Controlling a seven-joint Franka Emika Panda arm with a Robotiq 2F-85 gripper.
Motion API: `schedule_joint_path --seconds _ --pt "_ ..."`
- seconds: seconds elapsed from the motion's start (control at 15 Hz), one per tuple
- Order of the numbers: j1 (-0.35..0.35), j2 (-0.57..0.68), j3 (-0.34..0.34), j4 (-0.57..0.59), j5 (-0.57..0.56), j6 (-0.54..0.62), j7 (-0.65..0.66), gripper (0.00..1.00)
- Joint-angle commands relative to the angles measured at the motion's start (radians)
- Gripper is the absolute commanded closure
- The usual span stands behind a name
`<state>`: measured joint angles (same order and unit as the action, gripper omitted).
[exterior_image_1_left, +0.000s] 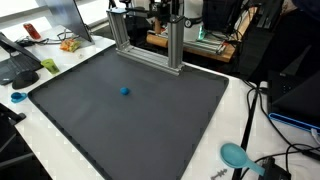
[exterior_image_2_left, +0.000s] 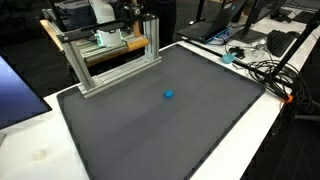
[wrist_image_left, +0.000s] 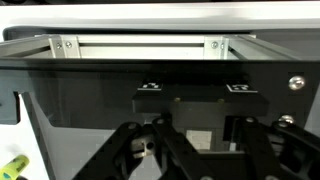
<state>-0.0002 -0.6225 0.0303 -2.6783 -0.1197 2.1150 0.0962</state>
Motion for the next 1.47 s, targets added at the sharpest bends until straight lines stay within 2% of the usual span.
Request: schedule_joint_path --seconds 0.0,0.6,0.87,1.4 --pt "-0.004 0.001 0.015 -0.004 0.016 0.009 0.022 0.77" --pt "0.001 0.098 0.044 0.112 0.017 0.077 0.063 0.77" --pt "-0.011 0.216 0.063 0.216 0.0 0.119 0.1 0.77" --pt "-0.036 0.529 0.048 0.466 -0.055 0.19 0.156 0.77"
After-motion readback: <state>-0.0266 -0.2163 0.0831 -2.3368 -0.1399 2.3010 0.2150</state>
